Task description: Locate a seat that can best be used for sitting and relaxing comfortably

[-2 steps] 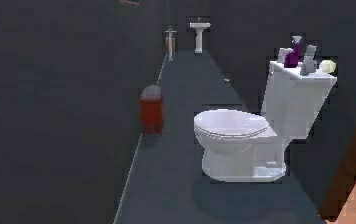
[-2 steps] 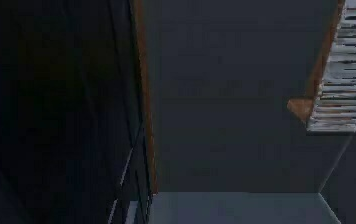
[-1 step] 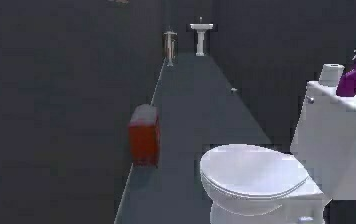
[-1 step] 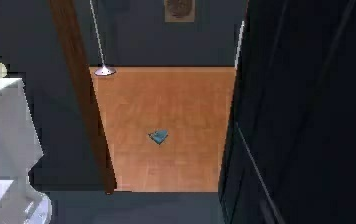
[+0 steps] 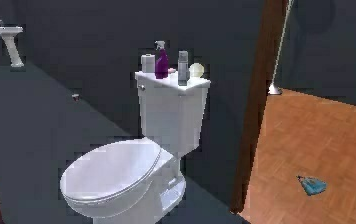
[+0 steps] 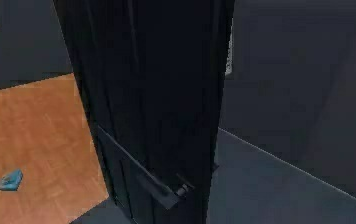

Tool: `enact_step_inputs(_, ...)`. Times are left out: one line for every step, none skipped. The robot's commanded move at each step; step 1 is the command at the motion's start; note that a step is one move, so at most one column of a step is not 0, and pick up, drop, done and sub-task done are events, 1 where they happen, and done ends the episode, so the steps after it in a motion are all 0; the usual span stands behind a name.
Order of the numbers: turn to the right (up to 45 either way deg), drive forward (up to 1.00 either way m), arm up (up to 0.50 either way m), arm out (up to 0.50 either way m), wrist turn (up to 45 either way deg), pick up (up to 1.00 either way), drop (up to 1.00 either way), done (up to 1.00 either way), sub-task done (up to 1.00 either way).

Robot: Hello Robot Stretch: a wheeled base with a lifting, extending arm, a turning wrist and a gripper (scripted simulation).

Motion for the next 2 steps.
enact_step_inputs(30.0, 0.0, 0.0, 0.0, 0.0, 0.0, 0.0, 0.0, 0.0)
enact_step_inputs(0.0, 0.6, 0.0, 0.0, 0.0, 0.0, 0.0, 0.0, 0.0)
